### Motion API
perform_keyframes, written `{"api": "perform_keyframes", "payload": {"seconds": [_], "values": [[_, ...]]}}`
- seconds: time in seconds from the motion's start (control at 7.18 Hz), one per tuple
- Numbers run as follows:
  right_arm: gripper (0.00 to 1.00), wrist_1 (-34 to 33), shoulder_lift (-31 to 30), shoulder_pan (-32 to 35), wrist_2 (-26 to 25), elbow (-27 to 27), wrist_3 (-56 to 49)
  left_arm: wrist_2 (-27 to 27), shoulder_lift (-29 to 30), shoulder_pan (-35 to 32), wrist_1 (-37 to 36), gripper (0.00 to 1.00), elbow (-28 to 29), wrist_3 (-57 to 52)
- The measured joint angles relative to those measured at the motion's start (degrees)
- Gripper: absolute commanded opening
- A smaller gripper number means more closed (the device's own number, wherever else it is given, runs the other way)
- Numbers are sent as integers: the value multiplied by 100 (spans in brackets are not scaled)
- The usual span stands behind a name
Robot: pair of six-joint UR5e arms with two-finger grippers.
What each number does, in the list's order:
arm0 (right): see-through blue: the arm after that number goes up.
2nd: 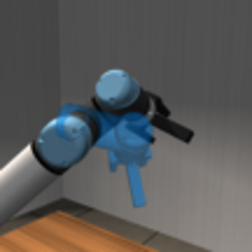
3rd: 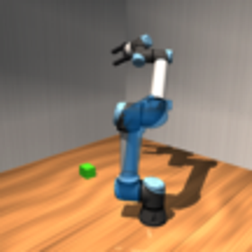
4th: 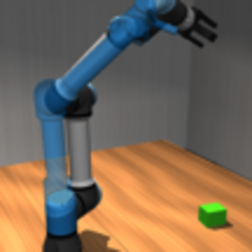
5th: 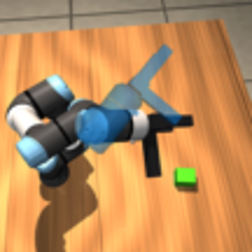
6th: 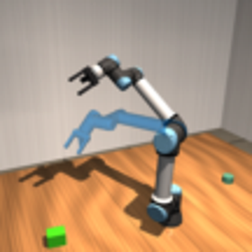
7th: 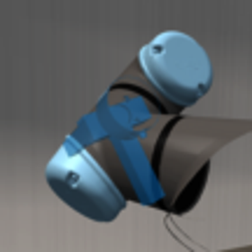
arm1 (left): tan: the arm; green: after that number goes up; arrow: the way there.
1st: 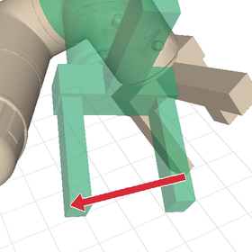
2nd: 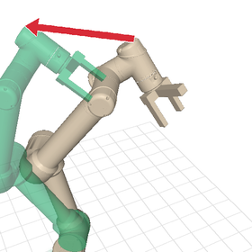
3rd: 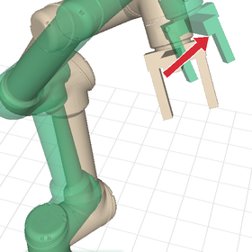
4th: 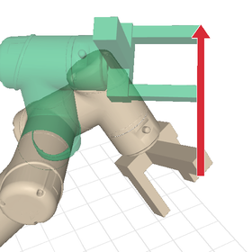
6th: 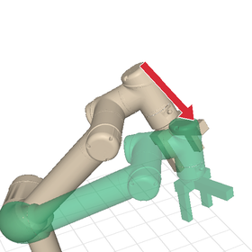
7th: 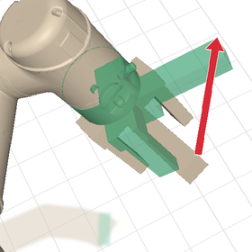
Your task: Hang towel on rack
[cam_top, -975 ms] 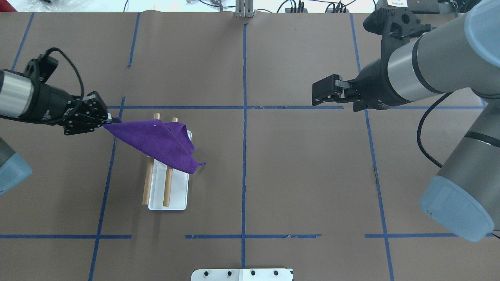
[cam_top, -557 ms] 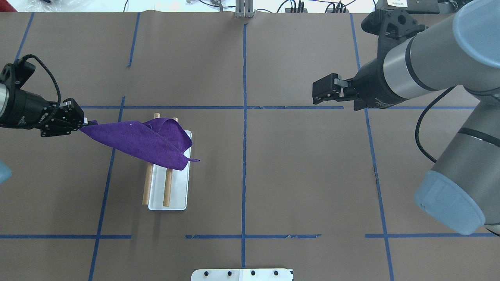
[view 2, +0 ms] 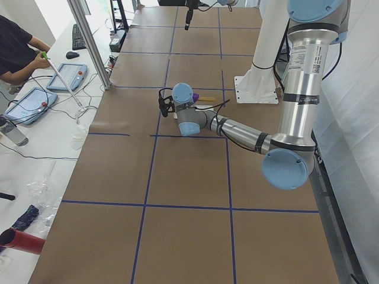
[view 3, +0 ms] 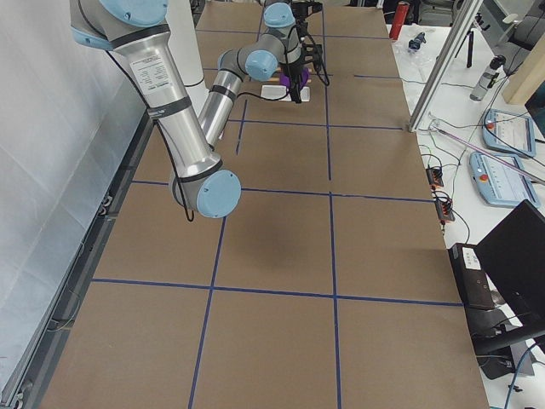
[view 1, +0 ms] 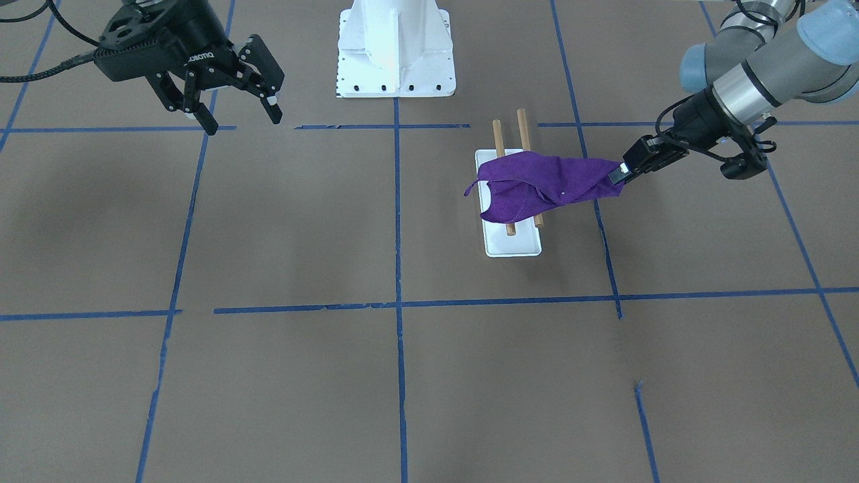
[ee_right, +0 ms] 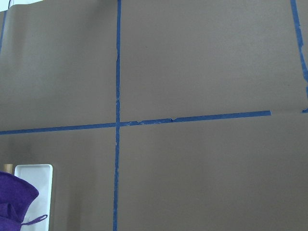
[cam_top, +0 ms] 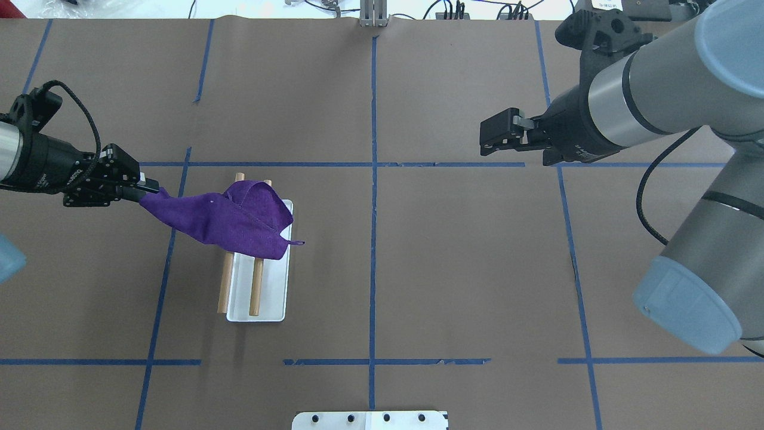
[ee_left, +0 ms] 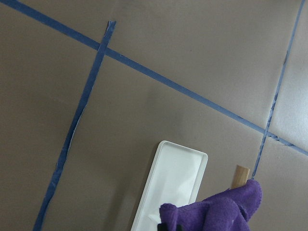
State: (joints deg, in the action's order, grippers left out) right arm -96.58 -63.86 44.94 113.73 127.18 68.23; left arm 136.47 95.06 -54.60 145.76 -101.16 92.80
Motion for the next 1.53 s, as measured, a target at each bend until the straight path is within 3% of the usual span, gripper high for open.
{"api": "perform_keyframes", "payload": {"seconds": [0.42, 0.7, 1.11, 1.53], "values": [[100, -1, -26, 78, 39, 7, 8, -8, 58, -13, -17, 100, 30, -7], [100, -13, -282, 489, 169, -83, -171, -29, 113, -278, -42, 100, 108, -271], [100, -35, -908, 1665, 749, -787, -1988, -92, 89, -1162, -75, 100, 960, -3135], [100, -328, -1790, 2821, 1042, -1269, -4545, -764, -88, -2038, -425, 100, 1842, -6931]]}}
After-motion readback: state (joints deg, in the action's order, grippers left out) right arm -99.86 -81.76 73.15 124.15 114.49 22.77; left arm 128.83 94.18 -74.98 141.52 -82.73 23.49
